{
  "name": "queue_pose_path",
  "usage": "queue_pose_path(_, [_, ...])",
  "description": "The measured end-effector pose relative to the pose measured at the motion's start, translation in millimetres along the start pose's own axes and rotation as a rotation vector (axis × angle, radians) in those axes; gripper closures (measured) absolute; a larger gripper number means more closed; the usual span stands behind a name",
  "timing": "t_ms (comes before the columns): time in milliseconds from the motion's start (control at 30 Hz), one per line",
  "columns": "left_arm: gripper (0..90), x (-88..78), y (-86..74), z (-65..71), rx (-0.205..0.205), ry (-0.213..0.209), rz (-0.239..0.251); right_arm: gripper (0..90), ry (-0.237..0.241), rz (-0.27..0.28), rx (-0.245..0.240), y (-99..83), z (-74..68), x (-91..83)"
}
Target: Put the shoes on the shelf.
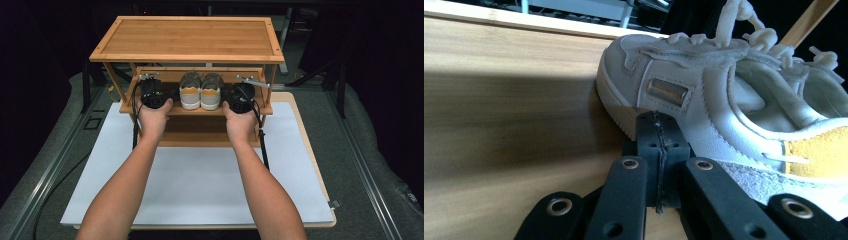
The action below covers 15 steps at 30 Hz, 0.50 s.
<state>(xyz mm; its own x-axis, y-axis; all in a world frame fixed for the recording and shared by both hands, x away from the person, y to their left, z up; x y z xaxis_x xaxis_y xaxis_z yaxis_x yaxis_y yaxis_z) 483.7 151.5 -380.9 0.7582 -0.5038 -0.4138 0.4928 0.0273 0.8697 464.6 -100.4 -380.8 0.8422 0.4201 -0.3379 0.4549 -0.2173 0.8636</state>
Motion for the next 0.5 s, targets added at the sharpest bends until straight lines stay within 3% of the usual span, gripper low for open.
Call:
queue_pose_path(167, [89.9, 5.1, 4.3, -3.5, 0.026, -0.003, -0.019, 90.0, -0.008, -0.006, -0.009, 3.3, 1.1, 5.2])
queue_pose_path(233, [90.0, 7.3, 4.4, -4.1, -0.001, -0.009, -0.009, 90.0, -0.011, 0.002, -0.007, 4.1, 1.8, 7.6])
queue_pose_path(333, [89.9, 9.2, 4.7, -5.3, -0.008, -0.009, -0.005, 90.0, -0.037, -0.01, -0.015, 4.6, 0.9, 8.4])
queue_pose_path(467, [89.9, 11.9, 6.3, -7.2, -0.011, -0.01, -0.003, 90.0, -0.025, -0.015, -0.016, 5.0, 1.3, 9.1])
queue_pose_path(500, [89.9, 12.6, 6.5, -7.5, -0.017, -0.015, 0.003, 90.0, -0.021, 0.006, -0.01, 4.6, 1.2, 11.3])
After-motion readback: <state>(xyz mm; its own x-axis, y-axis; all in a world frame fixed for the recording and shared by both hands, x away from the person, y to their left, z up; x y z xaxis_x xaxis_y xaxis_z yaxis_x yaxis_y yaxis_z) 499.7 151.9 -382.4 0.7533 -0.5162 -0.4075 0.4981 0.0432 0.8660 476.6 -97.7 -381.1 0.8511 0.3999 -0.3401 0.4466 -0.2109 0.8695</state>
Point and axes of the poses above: each handheld gripper's, and its own axes: x roughly forward along the jaws, y roughly out of its top, z roughly to its right, the point moved 1 cm from there along x, roughly forward along the jaws, and after that the axes turned 3 degrees about x, right-handed, at the moved point
